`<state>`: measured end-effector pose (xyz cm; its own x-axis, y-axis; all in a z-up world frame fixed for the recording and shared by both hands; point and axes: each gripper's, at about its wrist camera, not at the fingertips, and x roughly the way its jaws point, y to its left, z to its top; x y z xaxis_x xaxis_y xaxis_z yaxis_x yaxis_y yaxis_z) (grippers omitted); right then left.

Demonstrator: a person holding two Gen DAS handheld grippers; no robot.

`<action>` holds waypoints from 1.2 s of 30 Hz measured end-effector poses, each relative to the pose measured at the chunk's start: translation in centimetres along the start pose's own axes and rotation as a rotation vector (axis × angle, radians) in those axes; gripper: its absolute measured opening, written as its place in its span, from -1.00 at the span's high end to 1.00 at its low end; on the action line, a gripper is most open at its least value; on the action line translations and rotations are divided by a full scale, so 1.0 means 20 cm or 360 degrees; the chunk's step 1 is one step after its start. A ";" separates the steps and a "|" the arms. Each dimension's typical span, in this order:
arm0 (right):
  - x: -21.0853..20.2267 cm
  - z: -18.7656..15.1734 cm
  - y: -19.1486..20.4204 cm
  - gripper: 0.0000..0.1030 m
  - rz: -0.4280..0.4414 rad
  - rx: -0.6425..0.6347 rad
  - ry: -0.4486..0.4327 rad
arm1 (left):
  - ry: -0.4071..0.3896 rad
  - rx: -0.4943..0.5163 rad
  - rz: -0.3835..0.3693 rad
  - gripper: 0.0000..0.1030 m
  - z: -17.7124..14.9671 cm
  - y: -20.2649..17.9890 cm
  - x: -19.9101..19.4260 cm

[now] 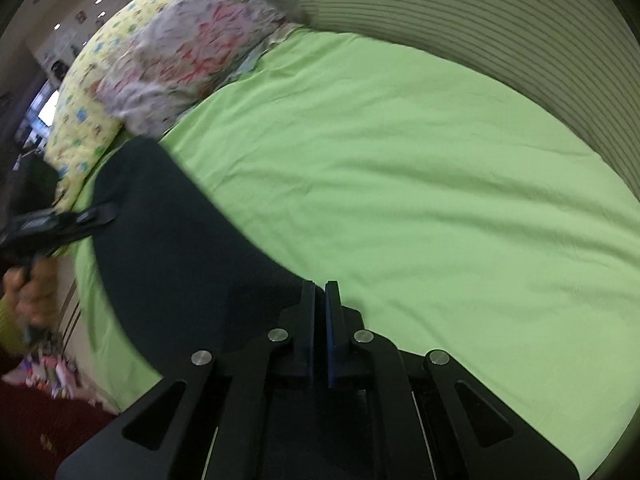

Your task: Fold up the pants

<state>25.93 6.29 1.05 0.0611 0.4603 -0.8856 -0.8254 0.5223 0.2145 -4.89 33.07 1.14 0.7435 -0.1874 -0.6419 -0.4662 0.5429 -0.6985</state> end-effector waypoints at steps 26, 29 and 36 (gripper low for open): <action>-0.22 -0.35 -0.17 0.04 -0.0254 0.0652 -0.0349 | -0.0088 0.0512 0.0512 0.15 0.13 -0.14 -0.03; -0.33 -0.51 -0.18 0.04 -0.0270 0.0758 -0.0405 | -0.0068 0.0603 0.0441 0.09 0.15 -0.29 0.01; -0.51 -0.85 -0.17 0.04 -0.0322 0.1010 -0.0486 | 0.0121 0.0814 0.0285 0.05 0.03 -0.61 0.26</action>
<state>18.57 -12.48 2.37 0.4082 0.4420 -0.7987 -0.3031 0.8909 0.3381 4.93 25.98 6.51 0.6285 -0.1038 -0.7708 -0.2758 0.8969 -0.3456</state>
